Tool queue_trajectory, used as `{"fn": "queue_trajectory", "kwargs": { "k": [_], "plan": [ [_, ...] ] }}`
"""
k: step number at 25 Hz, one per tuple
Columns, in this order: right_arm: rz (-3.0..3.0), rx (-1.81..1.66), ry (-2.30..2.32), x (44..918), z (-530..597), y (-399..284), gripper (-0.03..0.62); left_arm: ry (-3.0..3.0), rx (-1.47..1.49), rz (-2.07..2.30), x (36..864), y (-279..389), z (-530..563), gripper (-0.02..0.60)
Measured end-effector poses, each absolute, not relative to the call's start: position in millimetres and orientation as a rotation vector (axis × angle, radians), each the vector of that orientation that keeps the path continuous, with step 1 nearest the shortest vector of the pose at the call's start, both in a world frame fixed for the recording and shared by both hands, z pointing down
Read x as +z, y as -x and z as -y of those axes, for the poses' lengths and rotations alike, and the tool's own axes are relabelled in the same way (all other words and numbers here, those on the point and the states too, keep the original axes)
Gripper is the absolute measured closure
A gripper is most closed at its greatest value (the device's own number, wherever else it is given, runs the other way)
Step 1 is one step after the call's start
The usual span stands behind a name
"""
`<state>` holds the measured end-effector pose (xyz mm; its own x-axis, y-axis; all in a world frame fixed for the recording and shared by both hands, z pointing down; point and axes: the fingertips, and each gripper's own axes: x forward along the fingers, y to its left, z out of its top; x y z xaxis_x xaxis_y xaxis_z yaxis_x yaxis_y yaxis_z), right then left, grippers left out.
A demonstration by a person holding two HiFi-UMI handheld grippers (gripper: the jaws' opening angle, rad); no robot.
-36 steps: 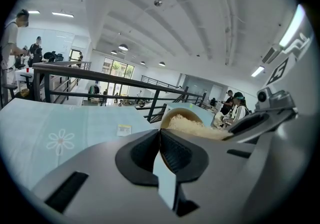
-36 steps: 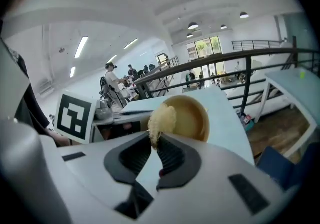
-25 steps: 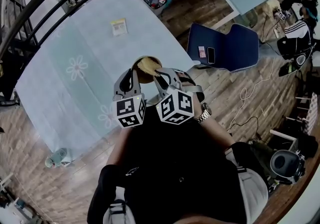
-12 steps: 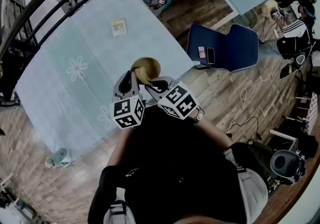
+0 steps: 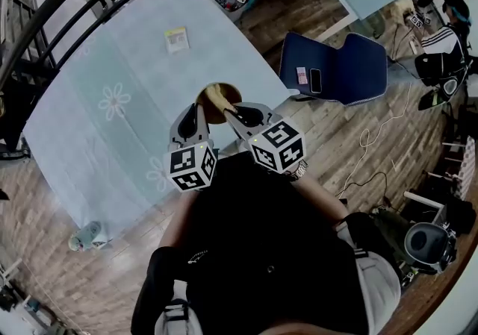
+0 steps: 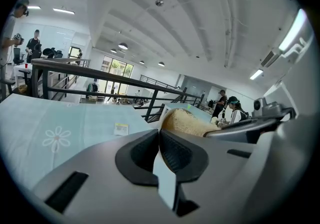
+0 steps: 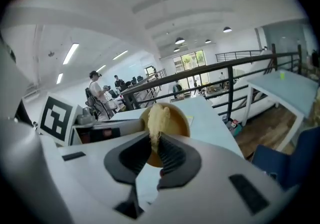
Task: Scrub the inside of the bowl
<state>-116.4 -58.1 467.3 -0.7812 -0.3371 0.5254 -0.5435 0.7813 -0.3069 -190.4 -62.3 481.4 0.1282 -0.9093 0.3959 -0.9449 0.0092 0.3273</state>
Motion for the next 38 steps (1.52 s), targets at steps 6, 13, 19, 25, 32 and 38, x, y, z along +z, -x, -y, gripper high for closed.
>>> {"fn": "queue_trajectory", "kwargs": {
  "k": [6, 13, 19, 25, 32, 38],
  "plan": [
    [2.584, 0.487, -0.448, 465, 34, 138, 0.549, -1.918, 0.105, 1.753, 485, 184, 65, 0.557],
    [2.489, 0.472, -0.34, 485, 27, 126, 0.549, -1.851, 0.11, 1.723, 507, 193, 69, 0.557],
    [2.474, 0.64, -0.562, 494, 45, 109, 0.549, -1.709, 0.116, 1.685, 555, 207, 76, 0.557],
    [2.503, 0.693, -0.824, 490, 60, 94, 0.549, -1.544, 0.148, 1.643, 619, 219, 82, 0.557],
    [2.498, 0.621, -0.955, 486, 67, 85, 0.549, -1.359, 0.183, 1.565, 698, 224, 82, 0.557],
    [2.485, 0.657, -0.95, 490, 65, 86, 0.549, -1.322, 0.233, 1.528, 727, 220, 76, 0.557]
  ]
}}
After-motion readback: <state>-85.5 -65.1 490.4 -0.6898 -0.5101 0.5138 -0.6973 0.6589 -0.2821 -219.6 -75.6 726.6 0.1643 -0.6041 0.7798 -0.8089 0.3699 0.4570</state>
